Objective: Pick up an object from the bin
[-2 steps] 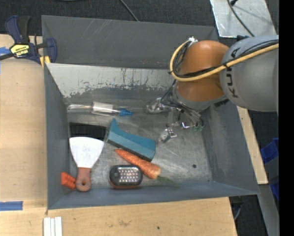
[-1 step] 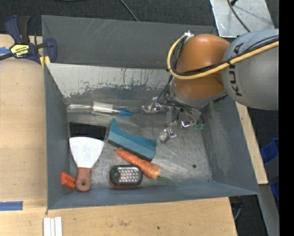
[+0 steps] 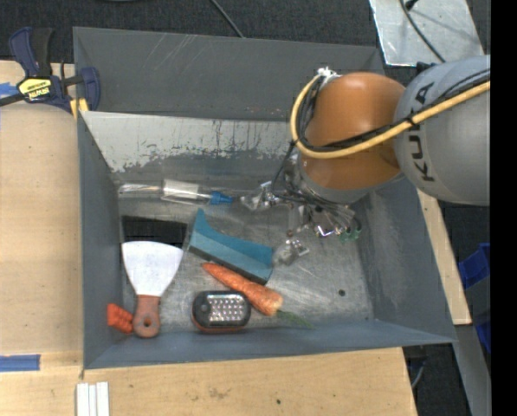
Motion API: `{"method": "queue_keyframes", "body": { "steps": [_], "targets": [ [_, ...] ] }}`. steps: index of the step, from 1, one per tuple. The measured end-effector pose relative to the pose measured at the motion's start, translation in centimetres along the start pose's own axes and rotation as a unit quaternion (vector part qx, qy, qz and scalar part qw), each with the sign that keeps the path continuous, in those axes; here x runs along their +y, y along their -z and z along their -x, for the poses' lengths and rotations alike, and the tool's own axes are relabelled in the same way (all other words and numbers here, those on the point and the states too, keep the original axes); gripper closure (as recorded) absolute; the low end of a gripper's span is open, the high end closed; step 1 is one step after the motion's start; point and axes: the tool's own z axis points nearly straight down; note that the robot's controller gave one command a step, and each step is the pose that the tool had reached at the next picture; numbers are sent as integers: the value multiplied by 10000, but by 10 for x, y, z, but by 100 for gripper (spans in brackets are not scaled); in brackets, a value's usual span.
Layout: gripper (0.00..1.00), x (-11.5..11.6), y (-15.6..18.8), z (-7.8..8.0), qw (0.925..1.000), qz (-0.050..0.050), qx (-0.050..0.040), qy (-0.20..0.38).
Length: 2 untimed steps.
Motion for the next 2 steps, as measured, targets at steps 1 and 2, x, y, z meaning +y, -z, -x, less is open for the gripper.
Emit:
{"method": "queue_keyframes", "body": {
  "steps": [1, 2],
  "targets": [
    [100, 64, -68, 27, 9990, 8, 85, -447],
    [100, 64, -68, 28, 9990, 6, 83, -447]
  ]
}}
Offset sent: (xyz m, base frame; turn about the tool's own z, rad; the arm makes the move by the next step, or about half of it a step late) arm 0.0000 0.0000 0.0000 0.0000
